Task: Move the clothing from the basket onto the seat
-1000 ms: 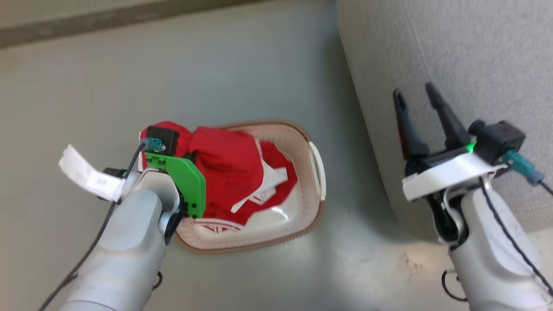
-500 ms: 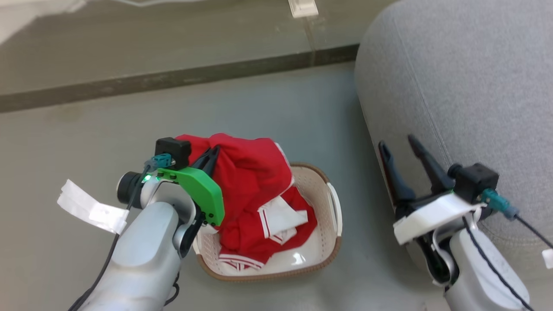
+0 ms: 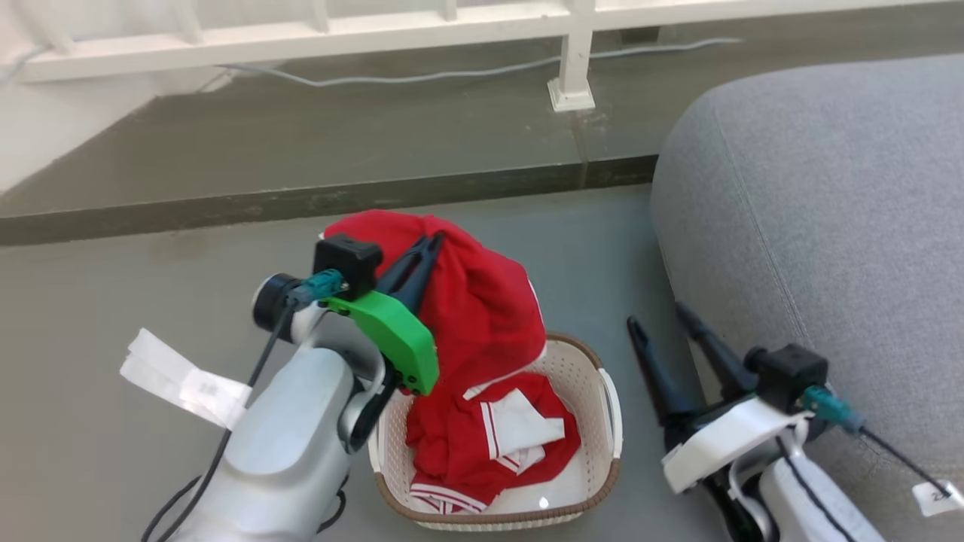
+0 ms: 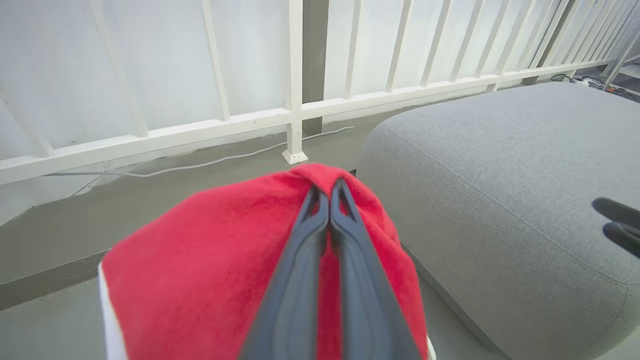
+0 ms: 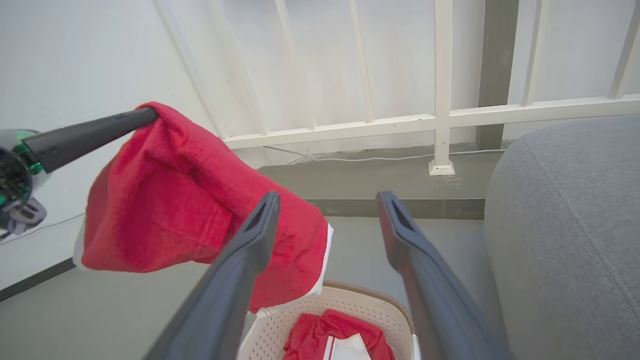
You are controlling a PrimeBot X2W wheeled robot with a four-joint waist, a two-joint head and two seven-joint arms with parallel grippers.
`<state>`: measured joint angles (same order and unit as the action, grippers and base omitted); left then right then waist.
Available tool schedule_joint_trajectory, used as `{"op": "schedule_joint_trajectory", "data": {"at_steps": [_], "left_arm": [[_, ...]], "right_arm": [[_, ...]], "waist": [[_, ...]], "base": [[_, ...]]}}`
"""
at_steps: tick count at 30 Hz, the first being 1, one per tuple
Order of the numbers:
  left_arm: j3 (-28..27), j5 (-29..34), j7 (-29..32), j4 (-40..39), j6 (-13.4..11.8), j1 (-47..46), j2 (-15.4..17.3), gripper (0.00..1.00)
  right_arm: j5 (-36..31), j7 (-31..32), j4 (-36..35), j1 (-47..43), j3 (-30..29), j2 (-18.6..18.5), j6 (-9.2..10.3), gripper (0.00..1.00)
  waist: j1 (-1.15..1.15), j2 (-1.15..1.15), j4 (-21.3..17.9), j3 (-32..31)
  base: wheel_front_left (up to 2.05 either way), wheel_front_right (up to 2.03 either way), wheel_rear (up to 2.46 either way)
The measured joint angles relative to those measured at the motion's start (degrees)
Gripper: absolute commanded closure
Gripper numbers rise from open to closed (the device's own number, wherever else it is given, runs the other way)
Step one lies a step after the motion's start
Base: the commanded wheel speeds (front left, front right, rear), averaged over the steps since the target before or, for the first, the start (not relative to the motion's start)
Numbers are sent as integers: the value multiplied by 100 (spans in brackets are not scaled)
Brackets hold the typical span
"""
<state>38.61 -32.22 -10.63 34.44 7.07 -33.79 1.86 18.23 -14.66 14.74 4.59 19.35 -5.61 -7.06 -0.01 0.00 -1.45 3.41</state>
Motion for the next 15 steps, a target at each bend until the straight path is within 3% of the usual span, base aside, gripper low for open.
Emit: {"op": "schedule_joint_trajectory", "data": {"at_steps": [15], "left_arm": [[651, -248, 162, -975, -3, 247, 12, 100]], "right_arm": [[298, 1, -448, -48, 1582, 146, 0, 0]], "waist": [[0, 0, 208, -335]], "base": [[0, 0, 0]]}}
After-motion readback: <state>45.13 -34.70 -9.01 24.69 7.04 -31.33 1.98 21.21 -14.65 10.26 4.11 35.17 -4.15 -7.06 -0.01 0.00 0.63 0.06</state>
